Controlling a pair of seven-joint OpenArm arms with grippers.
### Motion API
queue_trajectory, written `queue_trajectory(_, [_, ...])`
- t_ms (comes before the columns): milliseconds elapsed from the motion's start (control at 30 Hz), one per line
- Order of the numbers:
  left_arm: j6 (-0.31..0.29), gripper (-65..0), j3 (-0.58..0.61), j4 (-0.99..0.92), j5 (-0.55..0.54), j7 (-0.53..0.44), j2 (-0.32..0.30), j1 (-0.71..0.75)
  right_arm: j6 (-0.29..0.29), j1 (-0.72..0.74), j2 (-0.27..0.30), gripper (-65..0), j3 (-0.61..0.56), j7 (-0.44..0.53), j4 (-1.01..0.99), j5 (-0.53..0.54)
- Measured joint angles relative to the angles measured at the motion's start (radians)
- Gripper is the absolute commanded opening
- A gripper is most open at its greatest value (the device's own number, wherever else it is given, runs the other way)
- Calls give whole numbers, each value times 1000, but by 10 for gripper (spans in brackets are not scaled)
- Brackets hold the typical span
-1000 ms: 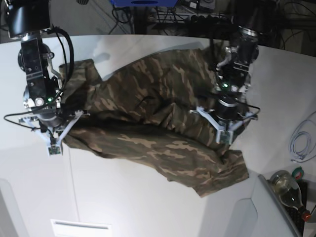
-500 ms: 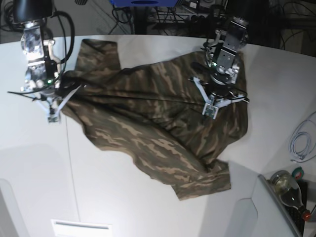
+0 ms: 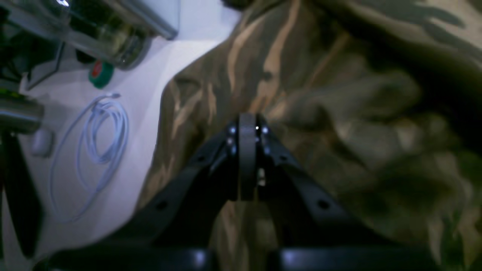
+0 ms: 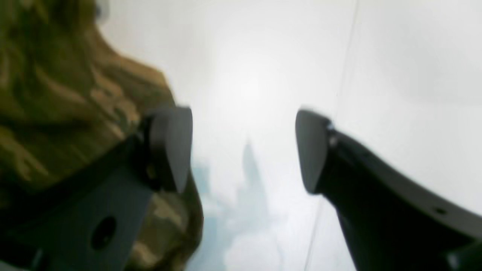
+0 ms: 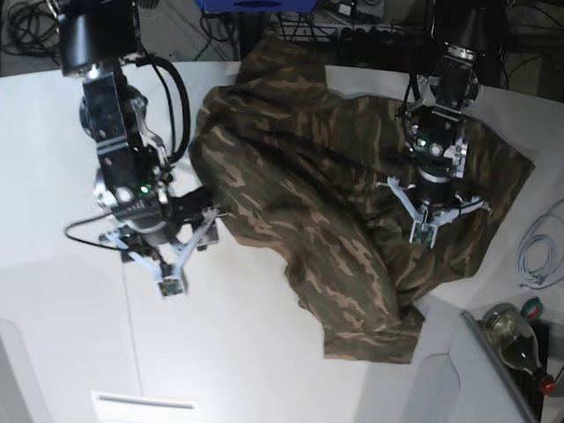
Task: Layout the t-shirt on the table in an organized manner, then fold the t-shirt properly
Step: 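Grasp the shirt hem corners and pull them away from the body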
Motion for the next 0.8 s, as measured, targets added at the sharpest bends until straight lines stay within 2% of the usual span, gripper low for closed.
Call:
queue_trajectory(67, [-2,-650,-16,11,4,2,21,67,2,43,-8,-246,-59,31,-132,5])
queue_trajectory(167, [-14,-650,-83,-26,-3,3,62,145,6,81,-42,-248,-86,142,-294,14])
queue_trajectory(267, [1,-650,-176,-41,-1,2,56,183,0,130,-71,-248,-86,201,-415,-5])
queue_trajectory(400, [1,-650,-240,-39,0,-2,49,187,1,186,-98,-261,-86,303,-600,0])
queue_trajectory(433, [-8,-650,-252,-38,-1,-6,53,191,3,196,-100,-297,-86,356,-641,10])
queue_trajectory(467, [-14,-650,-269,-33,-3,-6,56,197,7,212,-101,-369,-87,372,-681,20])
queue_trajectory(500, [-12,-650,-284,-26,-3,-7,58,204,10,224,-102,-464,-87,372,-697,24])
queue_trajectory(533, [-12,-650,-297,-20,-3,-3,58,210,10,230,-105,-597,-87,367,-701,23])
queue_trajectory(567, [-8,-650,-304,-18,-3,5,55,211,9,227,-104,-650,-85,363,-697,9])
queue_trajectory(600, [-7,-650,-306,-16,-3,2,51,211,5,204,-101,-650,-79,364,-669,5])
queue_trajectory(633, [-7,-650,-307,-15,-3,2,49,208,2,176,-96,-620,-79,362,-631,1])
queue_trajectory(733, [-10,-650,-302,-11,-3,-3,56,184,7,70,-45,-648,-82,209,-425,17])
queue_trajectory(800, [-16,-650,-303,-18,-6,0,61,153,-2,-17,-3,-644,-50,168,-244,4])
